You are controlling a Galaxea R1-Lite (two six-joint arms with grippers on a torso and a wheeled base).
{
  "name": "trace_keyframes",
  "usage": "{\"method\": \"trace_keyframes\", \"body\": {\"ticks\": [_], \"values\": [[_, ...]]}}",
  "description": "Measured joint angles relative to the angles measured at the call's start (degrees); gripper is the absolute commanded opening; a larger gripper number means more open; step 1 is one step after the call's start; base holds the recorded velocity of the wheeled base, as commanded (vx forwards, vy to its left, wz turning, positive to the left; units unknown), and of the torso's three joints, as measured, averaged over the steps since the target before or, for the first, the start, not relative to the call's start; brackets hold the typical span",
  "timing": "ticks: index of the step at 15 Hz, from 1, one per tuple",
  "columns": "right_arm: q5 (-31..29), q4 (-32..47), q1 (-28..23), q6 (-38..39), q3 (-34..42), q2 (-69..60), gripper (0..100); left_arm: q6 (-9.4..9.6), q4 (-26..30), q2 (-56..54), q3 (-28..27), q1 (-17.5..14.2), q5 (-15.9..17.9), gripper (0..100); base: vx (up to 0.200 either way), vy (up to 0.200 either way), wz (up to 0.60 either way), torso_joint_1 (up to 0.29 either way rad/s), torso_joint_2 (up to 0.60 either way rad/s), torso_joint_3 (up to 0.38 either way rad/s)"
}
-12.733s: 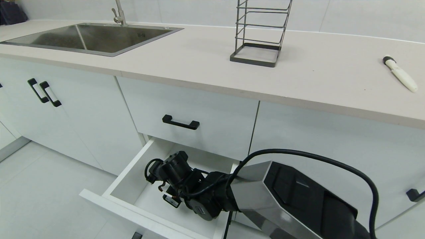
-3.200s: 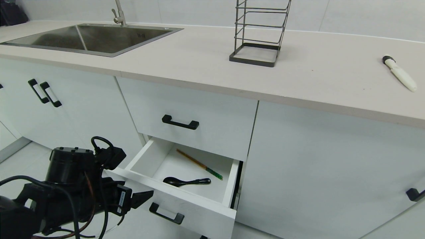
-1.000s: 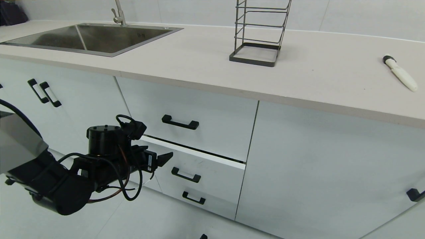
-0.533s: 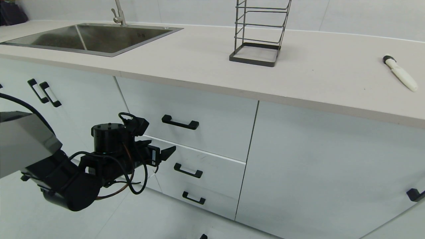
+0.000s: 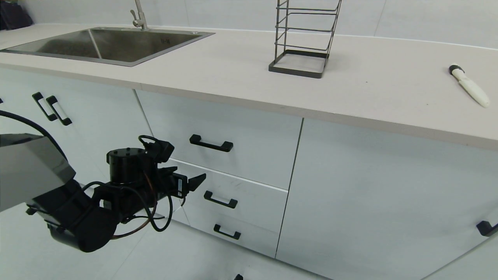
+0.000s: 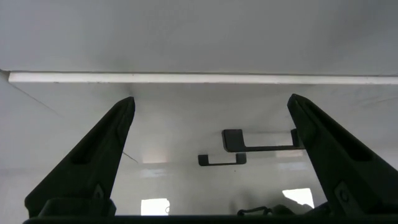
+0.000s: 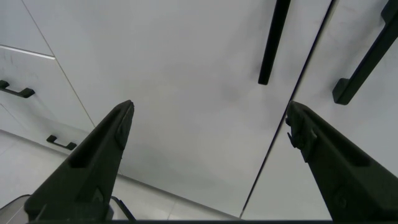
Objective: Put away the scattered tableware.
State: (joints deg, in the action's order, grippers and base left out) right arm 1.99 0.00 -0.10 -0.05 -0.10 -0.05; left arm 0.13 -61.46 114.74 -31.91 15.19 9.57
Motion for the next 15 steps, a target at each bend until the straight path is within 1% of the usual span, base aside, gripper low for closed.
{"method": "trace_keyframes", "body": {"ticks": [4,7,10,12,14,15], "values": [[0.00,0.00,0.00,0.02,0.00,0.00,100,0.09,-0.89,-5.60,6.45,0.57,-0.05,100,0.000,0.000,0.00,0.000,0.00,0.000],[0.01,0.00,0.00,0.00,0.00,0.00,100,0.09,-0.91,-13.53,10.01,0.27,-0.05,100,0.000,0.000,0.00,0.000,0.00,0.000],[0.01,0.00,0.00,0.02,0.00,0.00,100,0.16,-0.56,-25.73,14.12,0.07,-0.05,100,0.000,0.000,0.00,0.000,0.00,0.000],[0.00,0.00,0.00,0.00,0.00,0.00,100,0.16,0.10,-36.24,17.26,-0.54,-0.13,100,0.000,0.000,0.00,0.000,0.00,0.000],[0.00,0.00,0.00,0.02,0.00,0.00,100,0.27,2.46,-46.69,20.31,-1.68,-0.22,100,0.000,0.000,0.00,0.000,0.00,0.000],[0.00,0.00,0.00,0.00,0.00,0.00,100,0.35,4.97,-52.57,21.55,-2.27,-0.33,100,0.000,0.000,0.00,0.000,0.00,0.000]]}}
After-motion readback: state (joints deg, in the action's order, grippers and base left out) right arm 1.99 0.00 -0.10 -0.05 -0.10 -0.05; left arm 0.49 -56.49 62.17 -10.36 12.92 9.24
